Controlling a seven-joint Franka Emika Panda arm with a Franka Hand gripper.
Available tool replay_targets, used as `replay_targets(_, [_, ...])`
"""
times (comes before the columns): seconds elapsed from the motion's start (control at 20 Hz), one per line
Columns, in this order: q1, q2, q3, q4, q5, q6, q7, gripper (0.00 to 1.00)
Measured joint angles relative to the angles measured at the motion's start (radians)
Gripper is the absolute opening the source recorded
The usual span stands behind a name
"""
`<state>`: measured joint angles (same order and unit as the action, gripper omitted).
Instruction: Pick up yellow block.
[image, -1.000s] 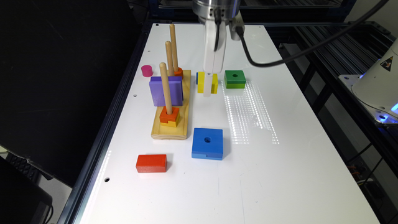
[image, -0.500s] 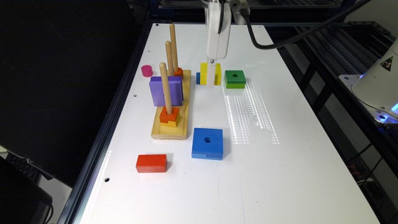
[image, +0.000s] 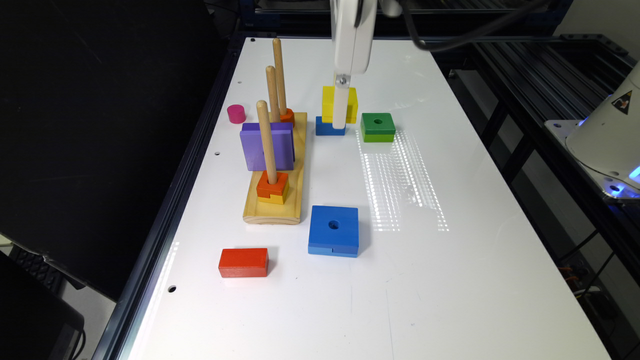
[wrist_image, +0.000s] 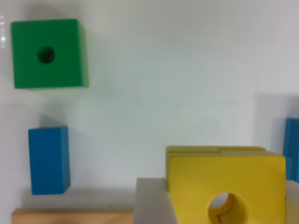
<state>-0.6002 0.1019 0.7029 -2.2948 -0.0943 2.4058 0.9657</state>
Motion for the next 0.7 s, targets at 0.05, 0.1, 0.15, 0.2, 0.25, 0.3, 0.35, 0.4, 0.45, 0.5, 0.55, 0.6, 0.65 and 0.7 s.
replay_targets(0.05, [-0.004,-0.005,0.003,-0.001,0.0082,-0.002,-0.005,0.00])
replay_targets(0.1, [-0.009,-0.007,0.007,-0.002,0.0126,-0.003,-0.006,0.00])
replay_targets(0.15, [-0.013,-0.006,0.010,-0.002,0.0120,-0.003,-0.010,0.00])
replay_targets(0.2, [-0.016,-0.006,0.013,-0.003,0.0145,-0.003,-0.008,0.00])
replay_targets(0.25, [-0.020,-0.004,0.015,-0.003,0.0144,-0.003,-0.013,0.00])
replay_targets(0.3, [-0.024,-0.003,0.019,-0.003,0.0151,-0.002,-0.012,0.00])
replay_targets(0.35, [-0.027,-0.003,0.022,-0.003,0.0151,-0.002,-0.013,0.00])
replay_targets(0.4, [-0.031,-0.003,0.025,-0.003,0.0157,-0.002,-0.016,0.00])
replay_targets(0.45, [-0.034,-0.003,0.028,-0.003,0.0160,-0.002,-0.018,0.00])
replay_targets(0.5, [-0.037,-0.003,0.032,-0.003,0.0168,-0.003,-0.020,0.00])
replay_targets(0.55, [-0.040,-0.003,0.033,-0.003,0.0185,-0.002,-0.019,0.00])
replay_targets(0.6, [-0.042,-0.003,0.036,-0.003,0.0180,-0.003,-0.020,0.00])
replay_targets(0.65, [-0.044,-0.003,0.039,-0.004,0.0171,-0.003,-0.023,0.00])
replay_targets(0.7, [-0.046,-0.003,0.040,-0.004,0.0211,-0.003,-0.018,0.00])
